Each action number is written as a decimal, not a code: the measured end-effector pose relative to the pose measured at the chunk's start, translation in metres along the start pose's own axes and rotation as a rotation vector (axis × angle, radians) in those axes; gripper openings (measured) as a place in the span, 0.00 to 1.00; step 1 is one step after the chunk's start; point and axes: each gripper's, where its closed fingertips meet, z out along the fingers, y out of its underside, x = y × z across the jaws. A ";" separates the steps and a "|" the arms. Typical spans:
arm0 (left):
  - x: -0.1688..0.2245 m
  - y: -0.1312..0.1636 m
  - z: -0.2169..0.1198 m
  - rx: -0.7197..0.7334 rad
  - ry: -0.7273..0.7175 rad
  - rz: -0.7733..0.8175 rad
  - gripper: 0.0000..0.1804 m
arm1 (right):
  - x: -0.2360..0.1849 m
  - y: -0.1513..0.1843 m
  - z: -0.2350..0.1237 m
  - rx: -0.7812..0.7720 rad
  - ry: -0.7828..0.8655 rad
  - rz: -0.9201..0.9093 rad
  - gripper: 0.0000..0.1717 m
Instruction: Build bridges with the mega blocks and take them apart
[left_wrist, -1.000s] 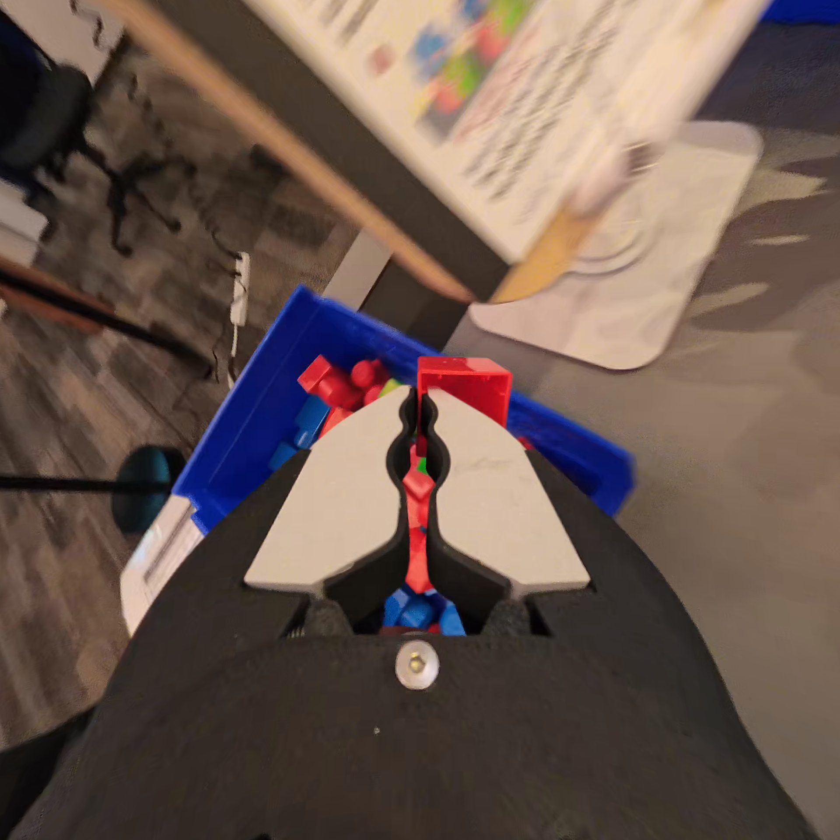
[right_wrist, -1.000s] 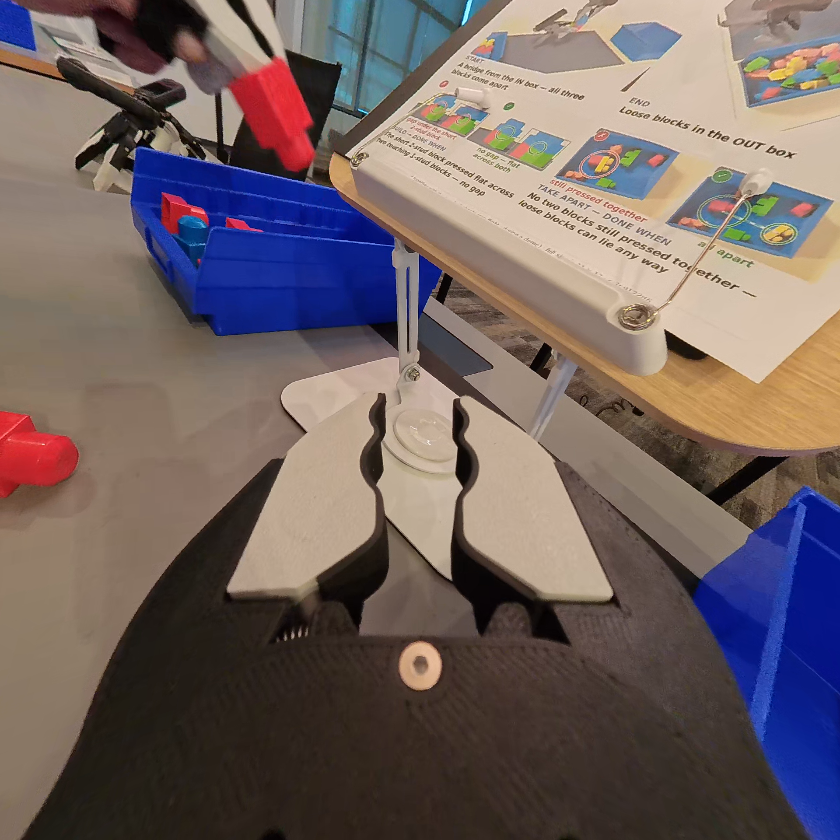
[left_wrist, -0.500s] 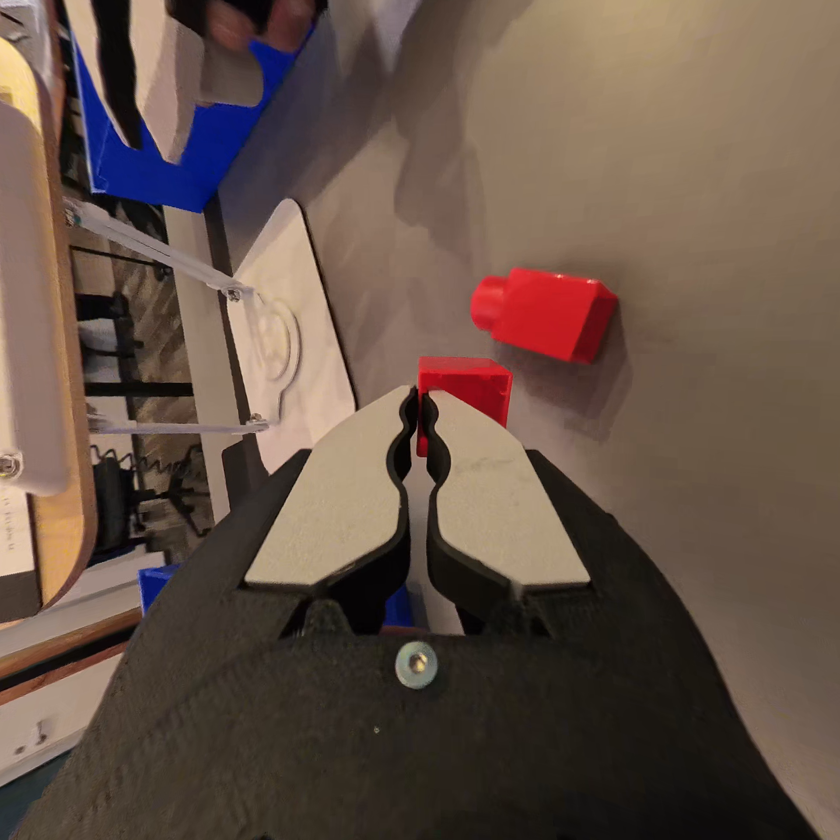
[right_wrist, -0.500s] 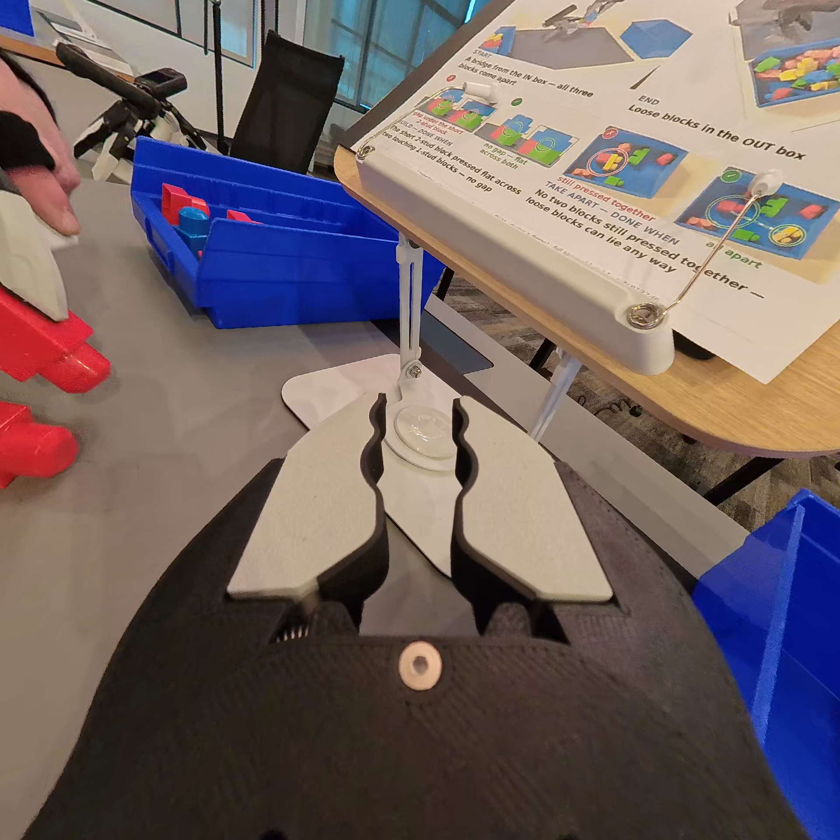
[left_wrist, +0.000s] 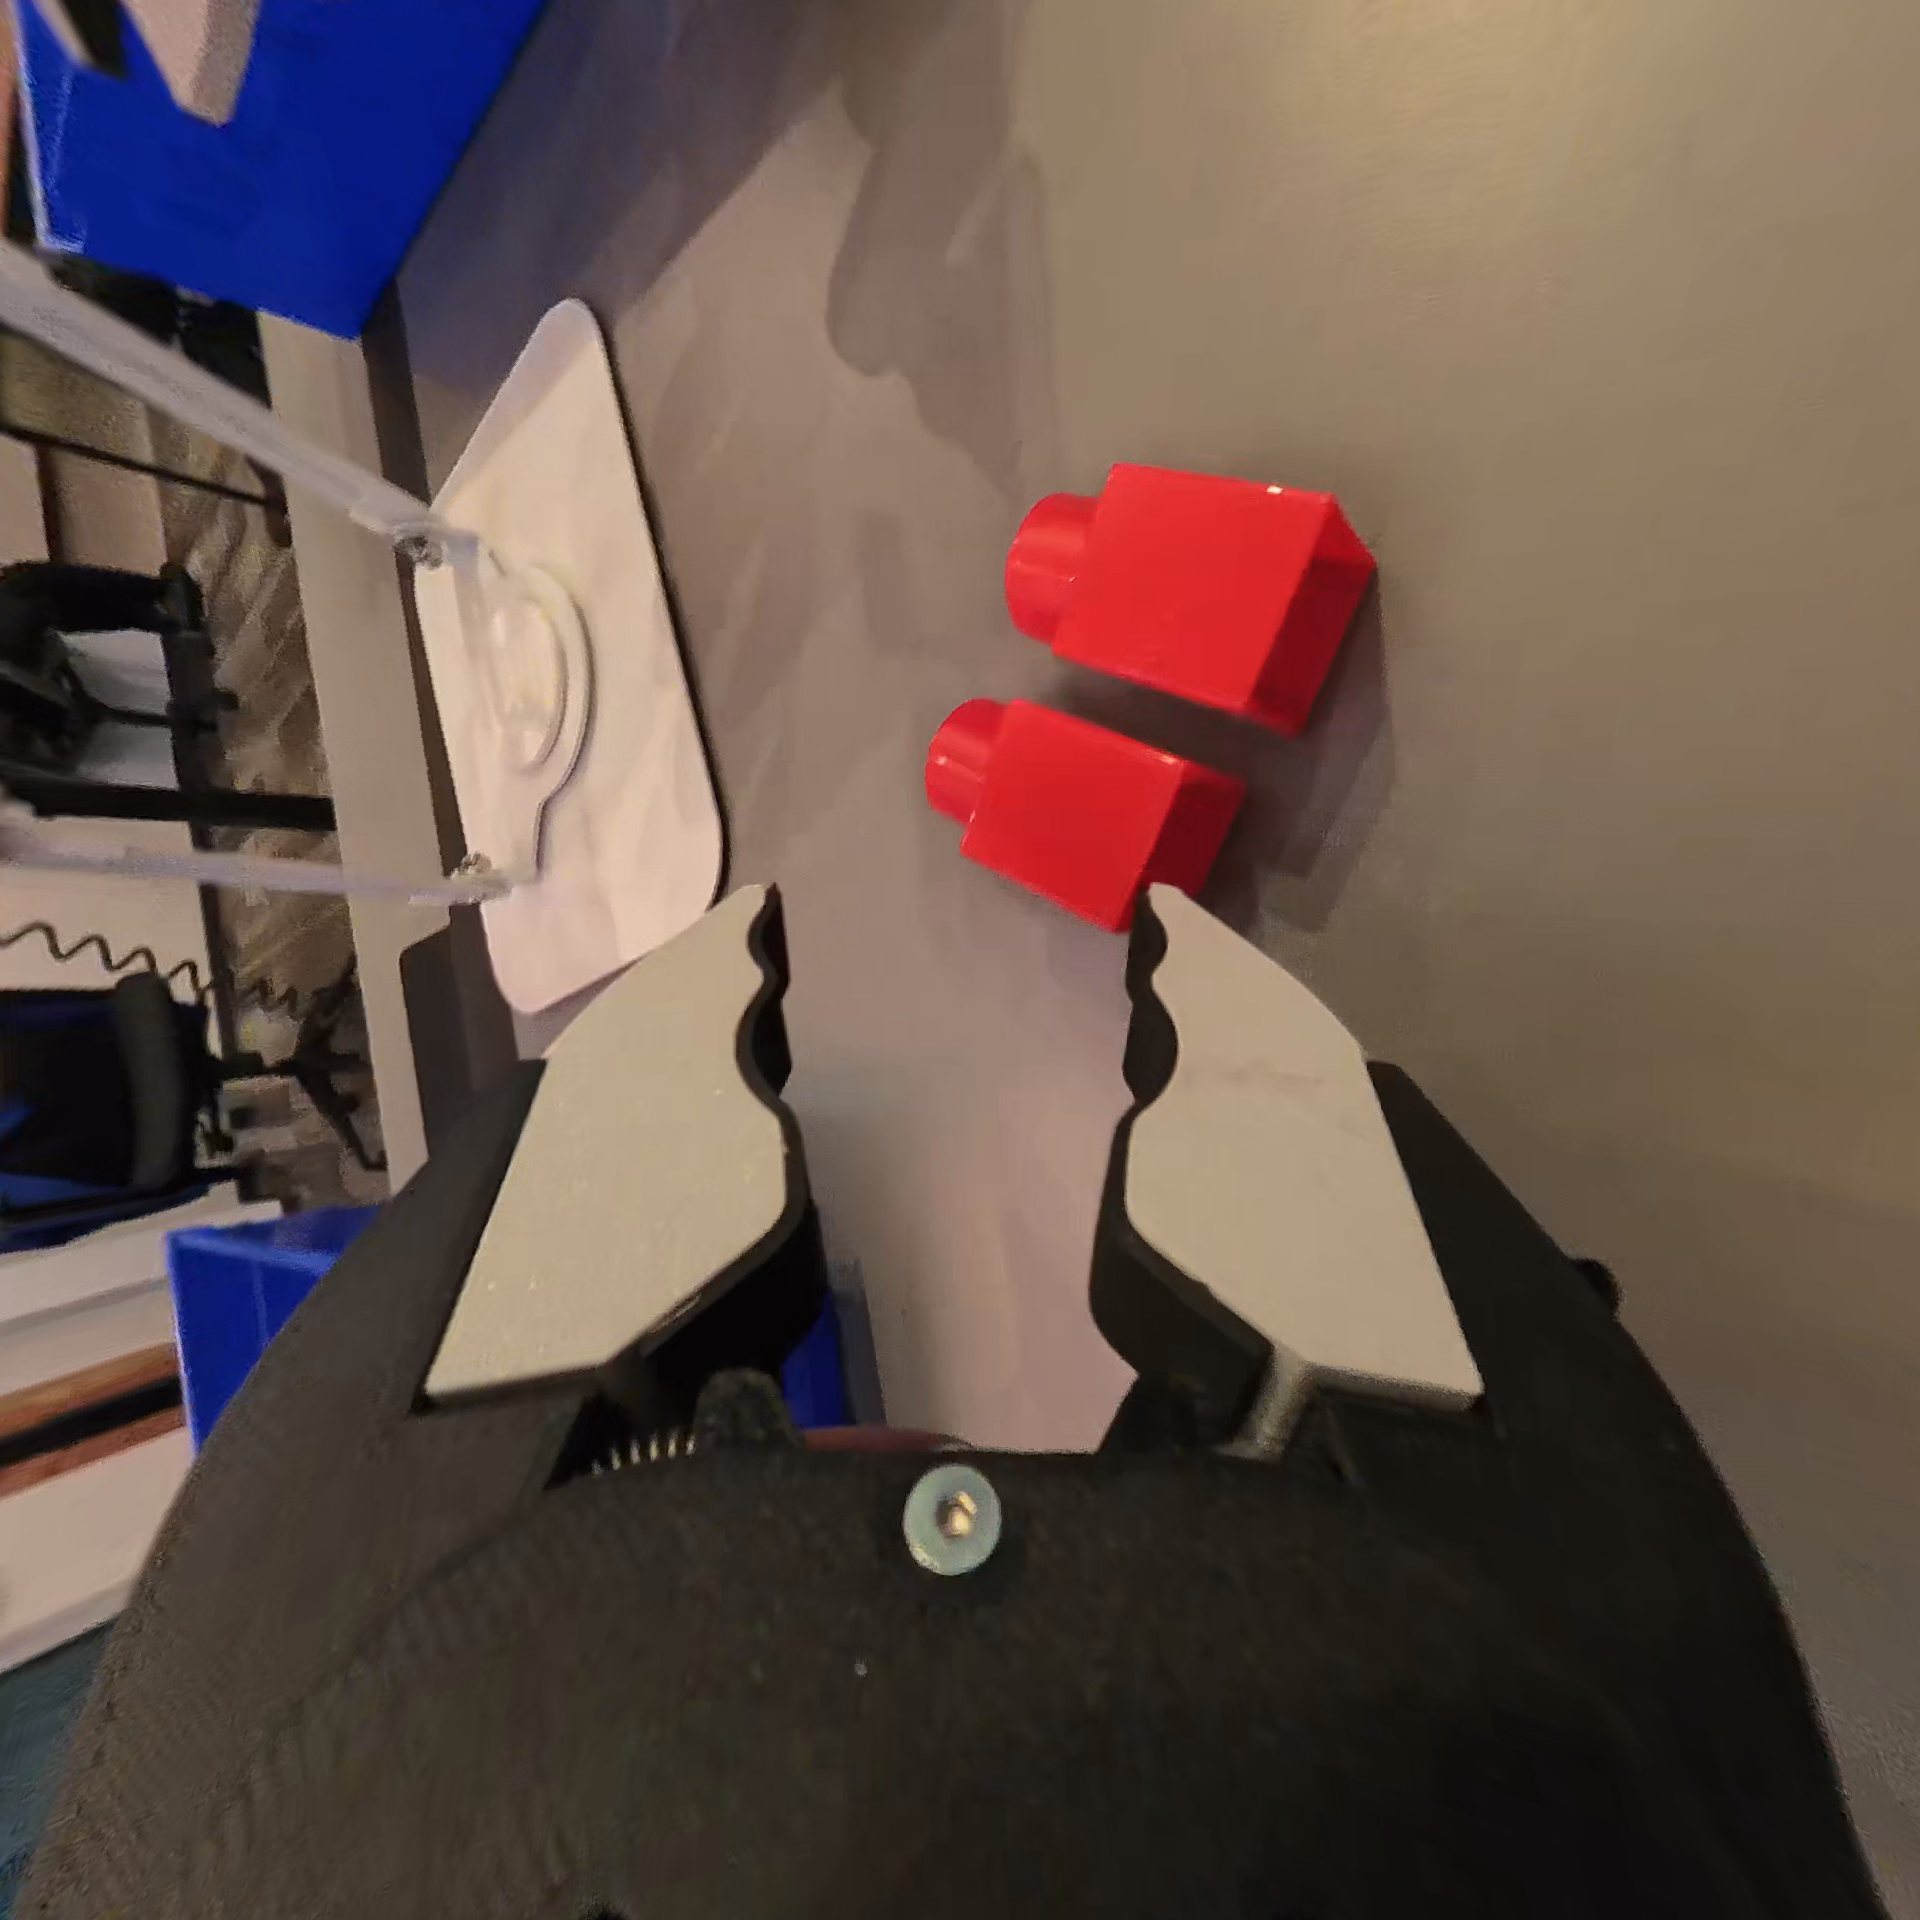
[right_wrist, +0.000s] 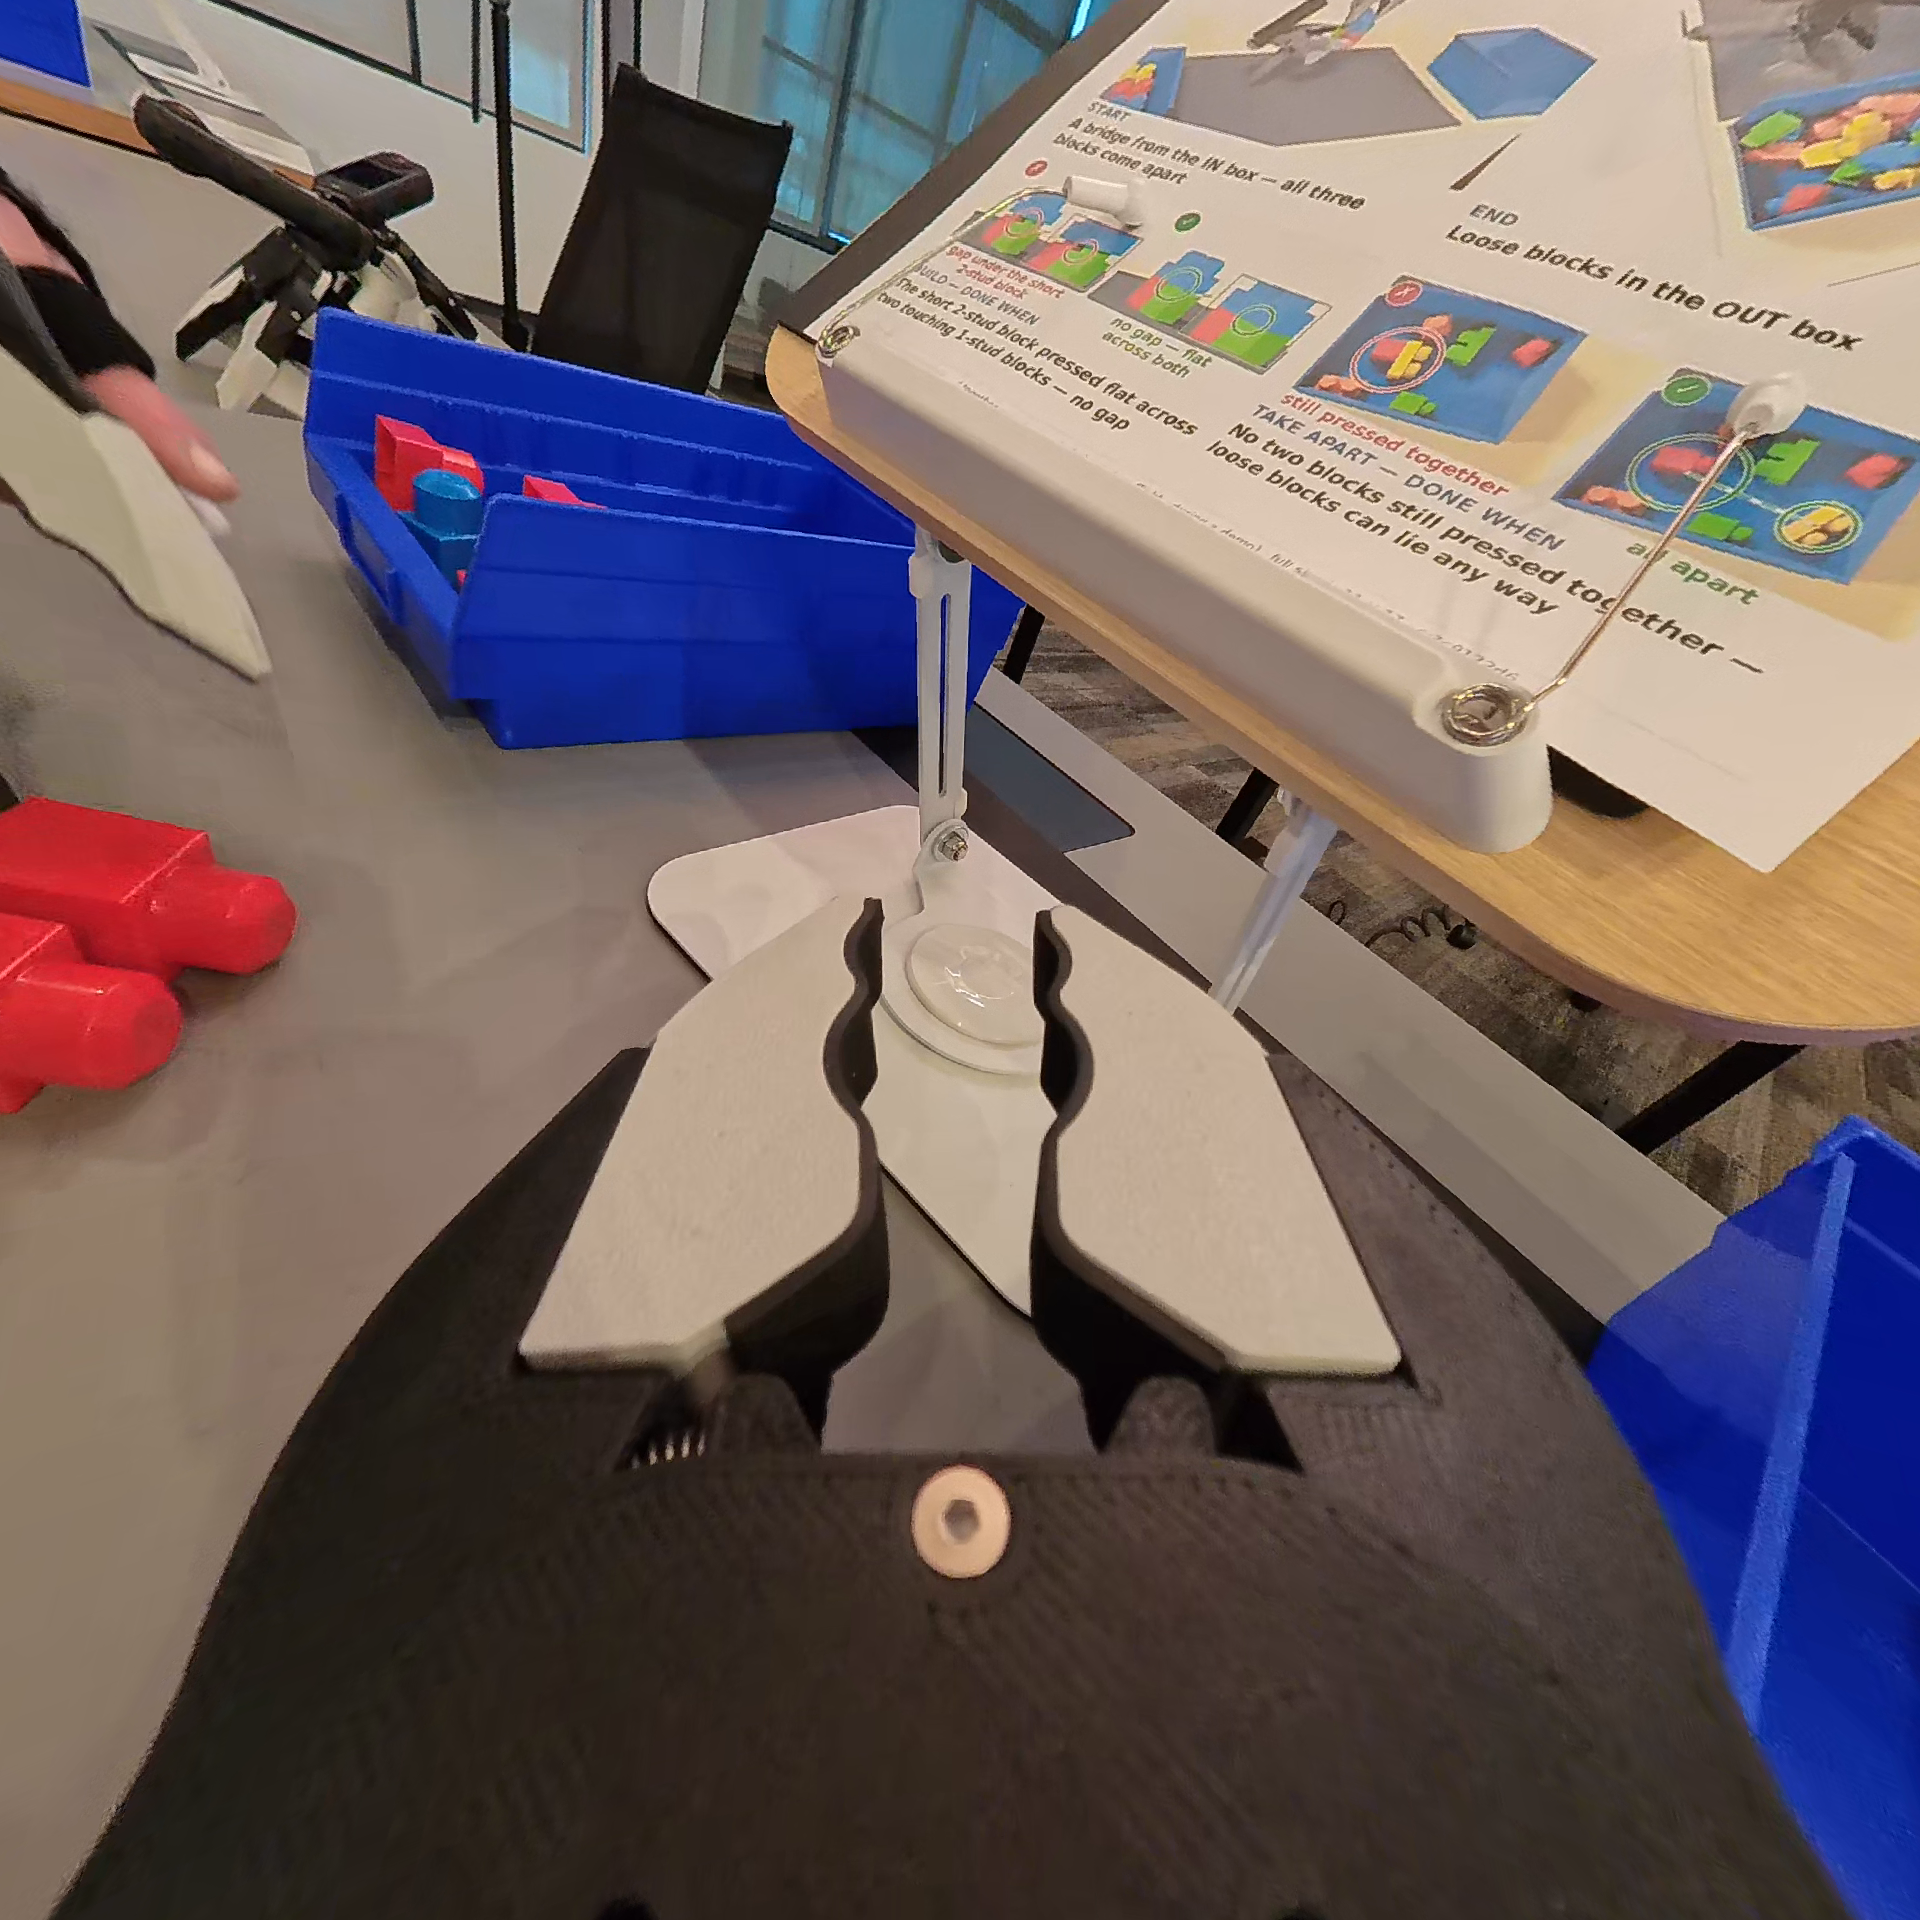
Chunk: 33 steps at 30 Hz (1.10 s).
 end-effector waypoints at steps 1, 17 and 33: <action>-0.002 0.002 -0.006 0.003 -0.006 -0.026 0.36 | 0.000 0.000 0.000 -0.001 -0.001 0.000 0.16; -0.118 0.114 -0.071 -0.228 -0.282 -0.392 0.34 | -0.003 0.006 0.001 -0.021 -0.009 -0.009 0.16; -0.118 0.203 -0.020 -0.435 0.039 -0.350 0.18 | -0.004 0.006 0.002 -0.023 -0.025 -0.005 0.16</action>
